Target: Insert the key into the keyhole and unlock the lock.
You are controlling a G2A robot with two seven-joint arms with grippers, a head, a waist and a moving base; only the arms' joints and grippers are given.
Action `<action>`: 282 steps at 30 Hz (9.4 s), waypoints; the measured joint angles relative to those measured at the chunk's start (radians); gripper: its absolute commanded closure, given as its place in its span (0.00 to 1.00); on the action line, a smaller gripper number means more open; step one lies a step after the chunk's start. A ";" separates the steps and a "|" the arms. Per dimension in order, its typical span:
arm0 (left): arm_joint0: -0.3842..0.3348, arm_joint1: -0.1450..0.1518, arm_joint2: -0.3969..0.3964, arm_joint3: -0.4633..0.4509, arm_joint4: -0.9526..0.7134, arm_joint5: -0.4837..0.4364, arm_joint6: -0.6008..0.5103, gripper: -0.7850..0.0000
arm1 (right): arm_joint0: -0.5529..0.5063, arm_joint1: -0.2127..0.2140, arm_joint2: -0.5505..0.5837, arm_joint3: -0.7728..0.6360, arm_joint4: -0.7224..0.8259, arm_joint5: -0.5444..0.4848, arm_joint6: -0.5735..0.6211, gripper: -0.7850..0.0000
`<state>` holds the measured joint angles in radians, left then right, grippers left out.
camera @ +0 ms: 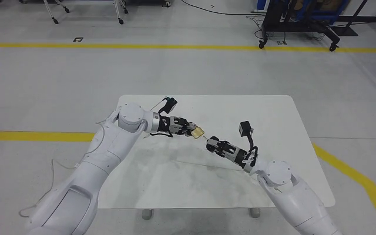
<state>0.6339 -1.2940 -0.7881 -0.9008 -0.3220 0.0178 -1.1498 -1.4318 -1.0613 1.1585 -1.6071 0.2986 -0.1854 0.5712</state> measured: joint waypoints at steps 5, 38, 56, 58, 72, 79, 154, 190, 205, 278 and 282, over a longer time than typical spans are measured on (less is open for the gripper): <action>0.005 0.001 -0.001 -0.013 0.017 -0.005 -0.012 1.00 | -0.008 0.000 0.008 -0.009 -0.002 0.003 0.016 1.00; 0.019 -0.003 -0.011 -0.036 0.061 -0.001 -0.016 1.00 | 0.008 -0.016 -0.003 0.007 -0.010 0.028 0.035 1.00; 0.022 -0.007 -0.014 -0.038 0.064 0.001 -0.034 1.00 | 0.022 -0.023 0.001 0.005 -0.039 0.045 0.005 1.00; 0.021 -0.008 -0.013 -0.037 0.063 0.003 -0.036 1.00 | 0.021 -0.024 0.003 0.002 -0.043 0.046 -0.001 1.00; 0.022 -0.008 -0.035 -0.023 0.043 0.000 -0.030 1.00 | 0.011 -0.027 0.027 -0.010 -0.003 0.015 0.008 0.00; 0.028 -0.008 -0.049 -0.019 0.015 0.011 -0.035 1.00 | 0.012 -0.027 0.026 -0.010 -0.004 0.016 0.008 0.00; -0.002 -0.023 -0.059 0.008 0.078 -0.181 -0.113 1.00 | -0.030 -0.034 0.127 0.019 0.107 -0.029 0.086 0.26; 0.121 0.040 -0.107 -0.254 0.254 -0.233 -0.083 1.00 | 0.064 -0.064 0.032 0.167 0.275 0.094 0.198 1.00; 0.129 0.047 -0.090 -0.290 0.338 -0.270 -0.037 1.00 | 0.065 -0.061 0.043 0.166 0.318 0.185 0.284 1.00; 0.200 0.069 -0.144 -0.362 0.326 -0.213 0.155 1.00 | 0.058 -0.077 -0.031 0.141 0.231 0.213 0.173 0.59; 0.198 0.068 -0.142 -0.359 0.325 -0.213 0.157 1.00 | 0.059 -0.079 -0.032 0.138 0.235 0.208 0.172 0.52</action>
<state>0.8318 -1.2262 -0.9299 -1.2595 0.0028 -0.1953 -0.9933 -1.3726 -1.1398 1.1260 -1.4689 0.5336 0.0224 0.7429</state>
